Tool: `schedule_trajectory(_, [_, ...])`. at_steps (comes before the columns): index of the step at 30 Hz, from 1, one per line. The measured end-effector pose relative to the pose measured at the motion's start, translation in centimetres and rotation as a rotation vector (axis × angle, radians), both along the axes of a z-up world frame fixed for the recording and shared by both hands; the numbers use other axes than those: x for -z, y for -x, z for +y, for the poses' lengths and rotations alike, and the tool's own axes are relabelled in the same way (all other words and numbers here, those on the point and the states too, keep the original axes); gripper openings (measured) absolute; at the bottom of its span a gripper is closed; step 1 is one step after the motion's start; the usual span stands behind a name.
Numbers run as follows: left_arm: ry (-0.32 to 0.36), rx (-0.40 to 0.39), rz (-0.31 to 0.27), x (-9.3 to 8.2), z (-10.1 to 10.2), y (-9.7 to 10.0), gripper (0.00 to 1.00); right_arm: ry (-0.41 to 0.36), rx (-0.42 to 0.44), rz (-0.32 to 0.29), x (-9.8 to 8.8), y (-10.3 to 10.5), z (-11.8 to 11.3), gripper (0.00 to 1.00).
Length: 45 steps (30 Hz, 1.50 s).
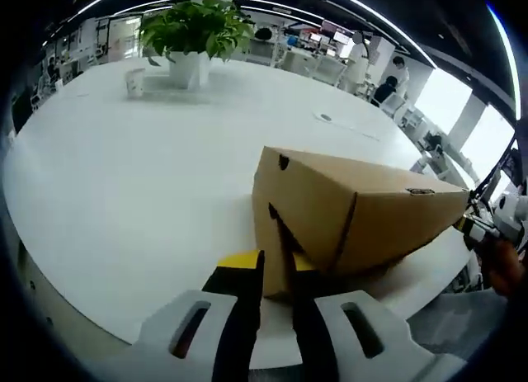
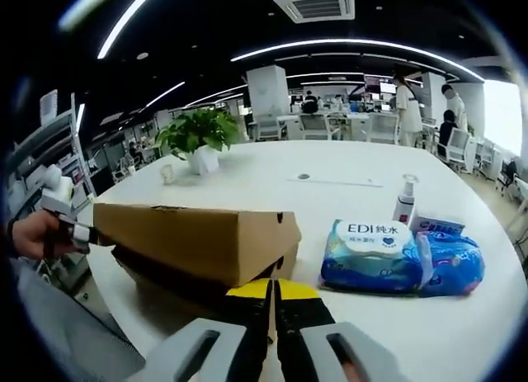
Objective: Operate the shoe box by opening the lid, removing the specified soft item, and placing it in the target area until the item is outside and the box remains undamaged.
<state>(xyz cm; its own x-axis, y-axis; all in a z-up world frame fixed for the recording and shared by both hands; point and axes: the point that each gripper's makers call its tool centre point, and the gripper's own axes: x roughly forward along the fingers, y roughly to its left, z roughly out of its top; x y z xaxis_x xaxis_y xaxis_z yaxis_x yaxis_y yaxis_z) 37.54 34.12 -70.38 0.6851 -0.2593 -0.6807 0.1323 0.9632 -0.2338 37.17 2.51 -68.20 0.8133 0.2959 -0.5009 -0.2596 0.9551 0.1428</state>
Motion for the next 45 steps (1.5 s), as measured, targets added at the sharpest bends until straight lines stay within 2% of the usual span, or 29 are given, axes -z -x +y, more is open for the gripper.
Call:
schedule_trajectory(5, [-0.06, 0.07, -0.041, -0.8, -0.2, 0.8, 0.11, 0.001, -0.012, 0.009, 0.4, 0.4, 0.2, 0.0])
schedule_trajectory(10, [-0.096, 0.102, -0.049, -0.8, -0.2, 1.1, 0.12, 0.004, -0.014, 0.016, 0.7, 0.6, 0.2, 0.0])
schedule_trajectory(16, [-0.095, 0.106, -0.045, -0.7, -0.1, 1.5, 0.12, 0.007, -0.015, 0.031, 1.1, 0.9, 0.2, 0.0])
schedule_trajectory(25, [-0.089, 0.106, -0.024, -0.2, 0.3, 2.4, 0.12, -0.003, -0.007, 0.081, 2.6, 1.6, -0.2, 0.0])
schedule_trajectory(45, [-0.088, 0.137, -0.008, 0.2, 0.5, 2.8, 0.12, -0.022, 0.001, 0.135, 4.3, 1.9, 0.0, 0.0])
